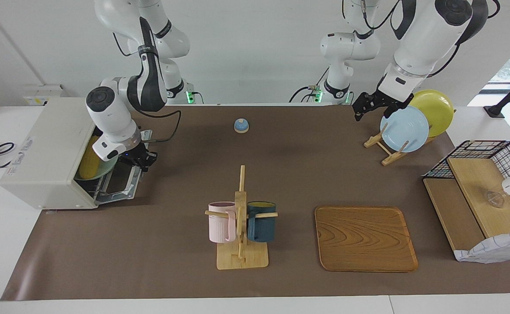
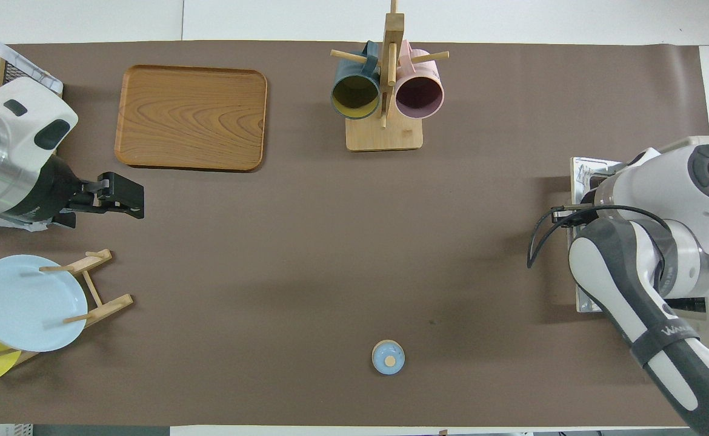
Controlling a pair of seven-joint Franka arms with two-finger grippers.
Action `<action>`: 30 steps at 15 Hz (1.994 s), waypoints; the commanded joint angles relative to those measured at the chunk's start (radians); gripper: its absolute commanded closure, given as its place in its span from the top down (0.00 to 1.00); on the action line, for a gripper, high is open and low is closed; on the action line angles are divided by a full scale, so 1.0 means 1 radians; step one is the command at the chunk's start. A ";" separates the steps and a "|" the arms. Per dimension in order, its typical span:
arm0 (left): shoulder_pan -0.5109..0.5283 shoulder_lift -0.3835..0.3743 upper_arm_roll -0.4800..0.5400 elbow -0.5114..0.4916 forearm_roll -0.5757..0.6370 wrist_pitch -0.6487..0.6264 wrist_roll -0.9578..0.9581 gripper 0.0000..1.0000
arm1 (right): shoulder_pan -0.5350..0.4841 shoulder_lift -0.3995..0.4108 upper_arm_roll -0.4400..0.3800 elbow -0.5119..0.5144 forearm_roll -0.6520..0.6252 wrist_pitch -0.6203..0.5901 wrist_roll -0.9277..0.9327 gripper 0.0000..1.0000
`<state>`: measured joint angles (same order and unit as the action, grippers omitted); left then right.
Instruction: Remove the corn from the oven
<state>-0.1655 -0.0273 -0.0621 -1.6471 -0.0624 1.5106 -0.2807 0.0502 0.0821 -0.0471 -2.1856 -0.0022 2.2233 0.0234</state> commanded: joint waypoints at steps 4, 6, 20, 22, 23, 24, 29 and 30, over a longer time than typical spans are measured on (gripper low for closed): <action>0.007 -0.028 -0.001 -0.031 -0.011 0.019 -0.002 1.00 | -0.019 0.058 -0.027 0.018 -0.050 0.081 0.003 0.00; 0.006 -0.028 -0.001 -0.031 -0.011 0.019 -0.003 1.00 | -0.021 0.056 -0.027 0.003 -0.050 0.085 0.003 0.00; 0.007 -0.033 -0.001 -0.048 -0.011 0.020 -0.003 1.00 | -0.016 0.064 -0.027 -0.042 -0.048 0.101 0.026 0.00; 0.004 -0.039 -0.001 -0.053 -0.011 0.020 -0.002 1.00 | -0.015 0.064 -0.027 -0.042 -0.048 0.101 0.036 0.00; 0.006 -0.039 -0.001 -0.053 -0.011 0.020 -0.002 1.00 | -0.013 0.064 -0.025 -0.043 -0.048 0.101 0.043 0.00; 0.006 -0.037 -0.001 -0.053 -0.011 0.020 -0.002 1.00 | -0.013 0.064 -0.022 -0.045 -0.048 0.102 0.058 0.00; 0.006 -0.039 -0.001 -0.053 -0.011 0.020 -0.002 1.00 | -0.013 0.062 -0.010 -0.092 -0.048 0.174 0.073 0.00; 0.006 -0.039 -0.001 -0.053 -0.011 0.020 0.000 1.00 | -0.013 0.064 -0.008 -0.098 -0.048 0.185 0.073 0.00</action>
<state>-0.1655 -0.0307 -0.0622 -1.6580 -0.0624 1.5127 -0.2808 0.0605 0.1579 -0.0450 -2.2371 -0.0051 2.3649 0.0760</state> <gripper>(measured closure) 0.000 0.991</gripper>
